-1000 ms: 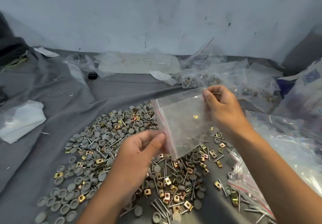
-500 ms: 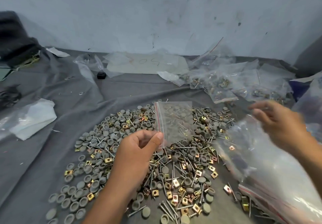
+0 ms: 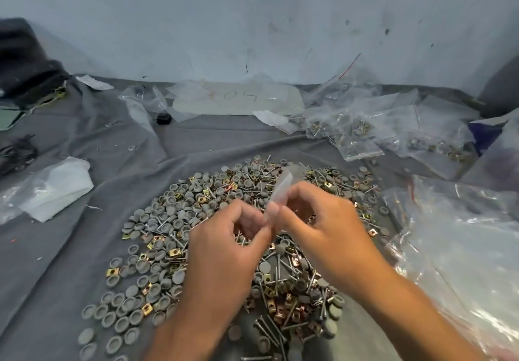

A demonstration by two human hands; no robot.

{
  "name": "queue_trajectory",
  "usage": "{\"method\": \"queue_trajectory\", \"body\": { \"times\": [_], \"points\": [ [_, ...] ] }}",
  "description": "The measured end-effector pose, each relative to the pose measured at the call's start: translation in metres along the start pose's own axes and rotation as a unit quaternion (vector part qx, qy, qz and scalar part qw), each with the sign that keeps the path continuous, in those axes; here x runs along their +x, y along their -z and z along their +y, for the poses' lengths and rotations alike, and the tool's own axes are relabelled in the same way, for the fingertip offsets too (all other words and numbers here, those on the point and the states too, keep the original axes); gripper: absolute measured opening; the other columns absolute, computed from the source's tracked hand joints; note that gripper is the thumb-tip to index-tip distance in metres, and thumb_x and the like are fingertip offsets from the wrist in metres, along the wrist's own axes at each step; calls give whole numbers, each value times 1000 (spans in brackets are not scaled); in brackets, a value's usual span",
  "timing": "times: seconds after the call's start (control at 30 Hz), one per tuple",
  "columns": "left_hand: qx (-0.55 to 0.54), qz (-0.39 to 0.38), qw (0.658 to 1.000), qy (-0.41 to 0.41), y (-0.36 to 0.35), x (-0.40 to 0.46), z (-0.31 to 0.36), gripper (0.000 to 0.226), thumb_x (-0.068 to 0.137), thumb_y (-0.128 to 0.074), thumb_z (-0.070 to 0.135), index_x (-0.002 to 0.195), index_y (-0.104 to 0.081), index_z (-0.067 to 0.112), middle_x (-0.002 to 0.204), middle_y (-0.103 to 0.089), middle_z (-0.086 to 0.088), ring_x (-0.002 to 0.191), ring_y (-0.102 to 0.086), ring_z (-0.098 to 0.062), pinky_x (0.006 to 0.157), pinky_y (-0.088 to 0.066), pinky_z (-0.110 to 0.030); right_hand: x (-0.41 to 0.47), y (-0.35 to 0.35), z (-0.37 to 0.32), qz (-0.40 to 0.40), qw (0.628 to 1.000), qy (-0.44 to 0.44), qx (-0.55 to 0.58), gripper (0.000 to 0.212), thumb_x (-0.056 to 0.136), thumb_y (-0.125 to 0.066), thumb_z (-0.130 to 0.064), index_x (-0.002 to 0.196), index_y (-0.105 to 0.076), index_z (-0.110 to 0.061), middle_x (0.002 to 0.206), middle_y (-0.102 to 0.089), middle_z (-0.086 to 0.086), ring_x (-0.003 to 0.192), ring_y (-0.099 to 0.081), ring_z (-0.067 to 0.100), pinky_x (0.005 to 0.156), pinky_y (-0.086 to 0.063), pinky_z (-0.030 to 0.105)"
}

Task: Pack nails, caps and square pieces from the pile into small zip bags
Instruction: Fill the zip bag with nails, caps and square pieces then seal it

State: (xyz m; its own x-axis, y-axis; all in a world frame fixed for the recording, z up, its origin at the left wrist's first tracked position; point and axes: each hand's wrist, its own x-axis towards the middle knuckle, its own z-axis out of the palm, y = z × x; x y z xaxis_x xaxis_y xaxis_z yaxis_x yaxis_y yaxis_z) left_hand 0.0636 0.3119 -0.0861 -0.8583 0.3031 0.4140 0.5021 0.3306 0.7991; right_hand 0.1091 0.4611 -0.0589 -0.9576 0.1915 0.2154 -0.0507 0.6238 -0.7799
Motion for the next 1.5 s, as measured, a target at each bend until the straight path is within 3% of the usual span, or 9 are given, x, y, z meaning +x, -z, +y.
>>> {"method": "queue_trajectory", "body": {
  "times": [0.1, 0.3, 0.43, 0.53, 0.63, 0.8, 1.2, 1.33, 1.5],
  "points": [
    [-22, 17, 999, 15, 4, 3, -2, 24, 90, -58, 53, 77, -61, 34, 75, -65, 14, 66, -60, -5, 56, -44, -13, 7, 2, 7, 6, 998, -24, 60, 15, 97, -61, -37, 87, -68, -29, 76, -67, -9, 59, -55, 1, 51, -43, 14],
    [23, 119, 992, 36, 7, 10, -9, 9, 95, -58, 36, 90, -51, 38, 80, -62, 14, 81, -62, 2, 66, -49, -10, 1, 0, 24, -133, 989, -41, 59, 21, 91, -57, -55, 90, -66, -37, 81, -68, -17, 62, -56, -1, 55, -44, 16],
    [42, 174, 984, 21, 20, 14, -16, 9, 94, -63, 28, 91, -56, 32, 84, -65, 14, 75, -65, 6, 61, -50, -6, 10, -1, 56, -92, 980, -46, -168, 6, 92, -63, -43, 97, -63, -43, 91, -66, -19, 89, -60, -2, 83, -55, 25],
    [119, 211, 970, -34, 34, 18, -21, 7, 91, -70, 17, 97, -69, 18, 92, -69, 9, 74, -63, 5, 72, -48, -3, 14, -8, 75, -44, 961, -41, -269, 22, 93, -65, -43, 115, -61, -41, 108, -55, -22, 108, -51, 5, 93, -50, 31],
    [205, 175, 960, -78, 39, 19, -25, 18, 87, -70, 7, 104, -75, 11, 102, -71, 3, 84, -66, -8, 89, -47, -7, 15, -16, 83, -27, 952, 1, -305, 29, 94, -61, -47, 123, -60, -41, 113, -54, -19, 110, -48, 7, 89, -50, 28],
    [288, 44, 955, -52, 26, 15, -26, 37, 79, -69, 2, 115, -72, 13, 111, -73, -8, 97, -70, -25, 93, -56, -47, 12, -21, 80, -9, 925, 62, -374, 25, 87, -71, -38, 112, -72, -33, 106, -64, -13, 101, -57, 11, 79, -53, 26],
    [246, -38, 968, -28, 10, 12, -25, 28, 89, -61, 15, 114, -73, 20, 112, -73, 2, 97, -68, -11, 93, -56, -36, 11, -17, 92, -40, 921, 84, -379, 13, 99, -51, -42, 106, -55, -31, 105, -57, -13, 100, -50, 13, 77, -50, 30],
    [243, -56, 968, -13, 6, 10, -26, 34, 88, -69, 28, 122, -68, 23, 115, -68, 8, 93, -60, -3, 92, -47, -20, 11, -16, 94, -60, 934, 50, -350, 16, 99, -44, -45, 108, -53, -35, 108, -55, -19, 103, -50, 6, 82, -49, 27],
    [243, -76, 967, -10, 0, 10, -27, 42, 87, -71, 29, 129, -62, 26, 123, -61, 13, 97, -49, 5, 86, -31, -2, 16, -13, 70, -29, 998, -46, 39, 13, 95, -52, -40, 98, -60, -31, 81, -68, -8, 69, -59, -1, 61, -47, 17]
  ]
}}
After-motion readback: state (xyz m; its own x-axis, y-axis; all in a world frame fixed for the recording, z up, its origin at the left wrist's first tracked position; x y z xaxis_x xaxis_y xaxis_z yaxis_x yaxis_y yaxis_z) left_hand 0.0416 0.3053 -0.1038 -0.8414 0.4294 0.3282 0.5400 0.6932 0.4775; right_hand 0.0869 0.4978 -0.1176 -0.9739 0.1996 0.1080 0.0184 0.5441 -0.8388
